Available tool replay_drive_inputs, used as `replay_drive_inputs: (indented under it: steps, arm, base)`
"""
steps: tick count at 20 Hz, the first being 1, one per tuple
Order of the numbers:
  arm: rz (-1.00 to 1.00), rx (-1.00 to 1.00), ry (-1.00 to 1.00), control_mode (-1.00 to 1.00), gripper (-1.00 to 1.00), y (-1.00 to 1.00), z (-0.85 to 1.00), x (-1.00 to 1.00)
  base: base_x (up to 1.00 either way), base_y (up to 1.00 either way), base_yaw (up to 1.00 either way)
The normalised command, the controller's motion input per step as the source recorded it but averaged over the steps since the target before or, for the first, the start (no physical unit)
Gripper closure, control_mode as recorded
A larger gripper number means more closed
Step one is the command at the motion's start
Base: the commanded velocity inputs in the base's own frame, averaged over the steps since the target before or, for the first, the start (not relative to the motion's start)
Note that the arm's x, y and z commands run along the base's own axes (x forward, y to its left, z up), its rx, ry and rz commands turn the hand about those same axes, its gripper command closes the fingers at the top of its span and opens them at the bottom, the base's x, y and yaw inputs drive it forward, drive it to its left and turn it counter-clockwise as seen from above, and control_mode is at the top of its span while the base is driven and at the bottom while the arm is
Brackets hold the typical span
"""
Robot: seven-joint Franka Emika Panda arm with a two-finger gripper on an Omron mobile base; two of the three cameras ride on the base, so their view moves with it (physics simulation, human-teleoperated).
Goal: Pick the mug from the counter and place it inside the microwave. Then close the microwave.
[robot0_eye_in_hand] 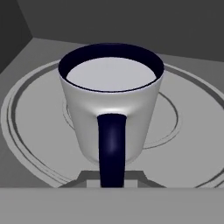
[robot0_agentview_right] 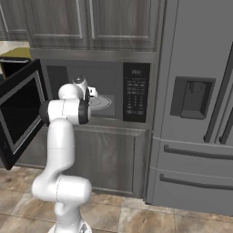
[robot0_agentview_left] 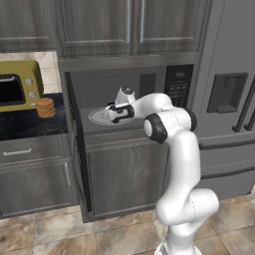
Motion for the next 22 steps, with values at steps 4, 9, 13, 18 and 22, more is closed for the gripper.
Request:
replay_drive_inputs:
  steps: [4, 9, 13, 18, 22]
  arm:
    - [0.00, 0.00, 0.00, -1.00, 1.00, 0.03, -0.12, 0.03]
    - [0.00, 0.00, 0.00, -1.00, 1.00, 0.00, 0.00, 0.00]
    - [0.00, 0.00, 0.00, -1.00, 1.00, 0.00, 0.00, 0.00]
    - [0.00, 0.04, 0.00, -1.00, -1.00, 0.00, -0.02, 0.00]
    - [0.00, 0.01, 0.00, -1.00, -1.00, 0.00, 0.00, 0.00]
  base:
    - [0.00, 0.00, 0.00]
    - [0.00, 0.00, 0.00]
    - [0.00, 0.00, 0.00]
    - [0.00, 0.00, 0.00]
    - [0.00, 0.00, 0.00]
